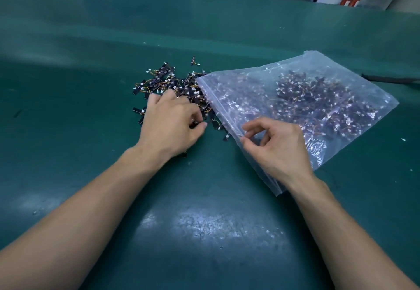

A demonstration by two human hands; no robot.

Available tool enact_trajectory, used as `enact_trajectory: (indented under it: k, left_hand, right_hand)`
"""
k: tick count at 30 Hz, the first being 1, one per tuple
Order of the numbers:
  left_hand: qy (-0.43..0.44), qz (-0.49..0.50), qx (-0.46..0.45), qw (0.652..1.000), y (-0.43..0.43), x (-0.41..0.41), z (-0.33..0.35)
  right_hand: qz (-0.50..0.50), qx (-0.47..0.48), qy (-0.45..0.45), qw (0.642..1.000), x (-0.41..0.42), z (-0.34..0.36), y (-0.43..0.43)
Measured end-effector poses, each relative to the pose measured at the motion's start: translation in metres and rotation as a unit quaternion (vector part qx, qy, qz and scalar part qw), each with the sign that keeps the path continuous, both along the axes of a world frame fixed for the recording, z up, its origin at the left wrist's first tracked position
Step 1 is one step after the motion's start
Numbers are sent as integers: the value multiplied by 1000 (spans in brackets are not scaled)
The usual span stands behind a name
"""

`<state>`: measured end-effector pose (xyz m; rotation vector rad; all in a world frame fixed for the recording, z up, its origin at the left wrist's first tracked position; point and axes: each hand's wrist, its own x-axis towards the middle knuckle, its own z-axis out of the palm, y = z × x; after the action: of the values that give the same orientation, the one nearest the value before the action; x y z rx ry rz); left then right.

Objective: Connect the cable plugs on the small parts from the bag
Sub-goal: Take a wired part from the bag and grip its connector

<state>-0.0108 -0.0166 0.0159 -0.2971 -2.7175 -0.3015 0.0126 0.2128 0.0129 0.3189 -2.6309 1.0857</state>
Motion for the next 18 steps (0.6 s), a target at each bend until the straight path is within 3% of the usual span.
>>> enact_trajectory:
  k: [8, 13, 18]
  left_hand:
    - [-35, 3, -35, 999, 1, 1, 1]
    - [-32, 5, 29, 999, -1, 4, 2]
    - [-9, -60, 80, 995, -2, 11, 7]
  right_hand:
    - [-4, -3, -12, 1000, -1, -3, -1]
    - [-8, -38, -13, 999, -1, -5, 0]
    - [19, -62, -8, 998, 0, -4, -1]
